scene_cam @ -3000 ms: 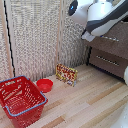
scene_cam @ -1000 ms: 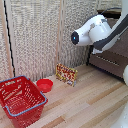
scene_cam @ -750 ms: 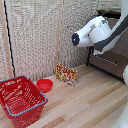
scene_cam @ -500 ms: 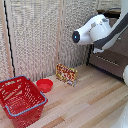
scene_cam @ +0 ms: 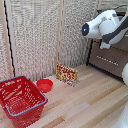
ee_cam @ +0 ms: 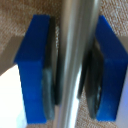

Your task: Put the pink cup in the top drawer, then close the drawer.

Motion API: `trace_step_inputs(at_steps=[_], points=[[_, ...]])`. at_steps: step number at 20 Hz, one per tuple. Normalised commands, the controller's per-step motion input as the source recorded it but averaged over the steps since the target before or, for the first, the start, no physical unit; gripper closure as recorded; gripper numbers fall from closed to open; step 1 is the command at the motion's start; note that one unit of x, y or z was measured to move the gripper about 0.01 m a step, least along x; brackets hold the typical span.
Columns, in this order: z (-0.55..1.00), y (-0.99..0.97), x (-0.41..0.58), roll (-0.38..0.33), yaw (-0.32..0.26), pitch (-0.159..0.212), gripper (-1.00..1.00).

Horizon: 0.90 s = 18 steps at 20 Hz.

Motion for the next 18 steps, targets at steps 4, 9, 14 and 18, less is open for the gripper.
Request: trace_step_inputs(at_steps=[4, 9, 14, 18], points=[[0.00, -0.26, 0.000, 0.030, 0.027, -0.006, 1.00], [0.06, 0.01, 0.099, 0.000, 0.071, -0.002, -1.00], [0.15, 0.15, 0.181, -0.011, -0.032, 0.028, -1.00], [0.00, 0.28, 0.316, -0.001, -0.092, 0.051, -1.00]])
